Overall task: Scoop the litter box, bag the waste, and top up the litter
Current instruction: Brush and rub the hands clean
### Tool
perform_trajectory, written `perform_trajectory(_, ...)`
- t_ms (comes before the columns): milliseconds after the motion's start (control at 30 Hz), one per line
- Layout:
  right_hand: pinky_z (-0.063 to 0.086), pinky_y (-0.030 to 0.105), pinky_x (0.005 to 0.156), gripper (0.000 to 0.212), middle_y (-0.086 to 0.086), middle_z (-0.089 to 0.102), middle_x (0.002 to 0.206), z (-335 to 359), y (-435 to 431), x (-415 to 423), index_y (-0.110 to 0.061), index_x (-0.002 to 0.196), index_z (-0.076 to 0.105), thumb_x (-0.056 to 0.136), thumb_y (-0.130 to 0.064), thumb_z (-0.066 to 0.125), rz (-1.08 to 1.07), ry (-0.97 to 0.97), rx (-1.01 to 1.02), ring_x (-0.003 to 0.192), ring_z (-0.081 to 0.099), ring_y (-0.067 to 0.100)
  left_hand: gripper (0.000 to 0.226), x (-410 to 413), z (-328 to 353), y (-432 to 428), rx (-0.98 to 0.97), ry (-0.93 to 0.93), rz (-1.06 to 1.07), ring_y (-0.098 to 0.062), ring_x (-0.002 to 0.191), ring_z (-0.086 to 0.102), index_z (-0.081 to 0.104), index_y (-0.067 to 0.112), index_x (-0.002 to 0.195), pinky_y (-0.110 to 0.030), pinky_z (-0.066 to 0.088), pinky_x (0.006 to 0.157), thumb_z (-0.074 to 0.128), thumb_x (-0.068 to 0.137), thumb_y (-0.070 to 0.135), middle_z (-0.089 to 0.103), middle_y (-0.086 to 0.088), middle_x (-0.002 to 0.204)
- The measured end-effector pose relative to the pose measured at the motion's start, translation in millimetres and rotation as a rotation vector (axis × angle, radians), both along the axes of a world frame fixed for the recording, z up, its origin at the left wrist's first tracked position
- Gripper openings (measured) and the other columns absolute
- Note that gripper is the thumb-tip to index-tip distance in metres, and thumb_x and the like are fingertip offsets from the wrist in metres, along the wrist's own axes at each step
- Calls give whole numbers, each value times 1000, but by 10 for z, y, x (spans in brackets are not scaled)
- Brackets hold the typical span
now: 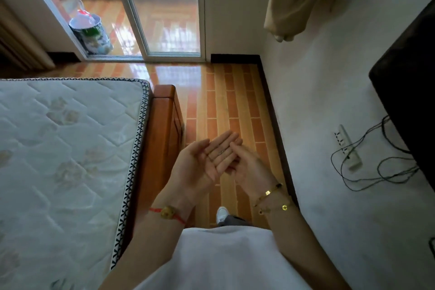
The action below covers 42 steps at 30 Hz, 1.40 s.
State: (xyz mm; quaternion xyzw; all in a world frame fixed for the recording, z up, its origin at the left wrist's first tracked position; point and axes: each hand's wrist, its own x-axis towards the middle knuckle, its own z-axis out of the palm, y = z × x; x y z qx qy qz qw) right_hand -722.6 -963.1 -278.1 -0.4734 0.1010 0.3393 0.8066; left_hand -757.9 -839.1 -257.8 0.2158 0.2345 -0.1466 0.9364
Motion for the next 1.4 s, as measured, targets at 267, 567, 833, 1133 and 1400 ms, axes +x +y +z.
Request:
perform_trajectory(267, 46, 34, 101, 28, 9, 62, 124, 58, 239, 1463, -10, 122, 58, 97, -16, 48, 72, -210, -157, 117, 58, 20, 45, 1205, 46, 220, 15, -2, 123, -31, 120, 61, 54, -6, 131, -39, 49, 101, 29, 102, 18, 60, -23, 131)
perform_trajectory(567, 51, 24, 91, 21, 3, 64, 115, -22, 772, 2723, -25, 100, 63, 97, -11, 47, 148, -317, -227, 111, 60, 13, 44, 2450, -162, 753, 38, 0, 157, -31, 120, 61, 54, -6, 131, -39, 49, 101, 31, 102, 18, 60, -23, 131)
perform_trajectory(833, 52, 25, 90, 22, 10, 64, 117, 10, 1622, 4159, -18, 105, 64, 97, -8, 46, 138, -373, -236, 112, 61, 17, 45, 3852, -147, 1651, 15, -38, 131, -33, 123, 58, 53, -9, 131, -42, 43, 106, 30, 101, 16, 58, -25, 133)
perform_trajectory(1133, 52, 20, 87, 27, 6, 64, 115, 169, 2559, 5420, -9, 117, 63, 98, -9, 44, 174, -508, -312, 110, 61, 13, 45, 5070, -6, 2641, 18, -56, 141, -34, 122, 59, 53, -9, 130, -44, 42, 105, 29, 101, 14, 58, -26, 132)
perform_trajectory(1400, 53, 20, 84, 26, 3, 67, 106, 82, 3269, 6219, -19, 103, 65, 97, -5, 44, 273, -521, -282, 102, 64, 11, 45, 5740, -116, 3269, -57, -30, 282, -37, 124, 57, 56, -12, 125, -46, 42, 105, 30, 99, 13, 57, -29, 131)
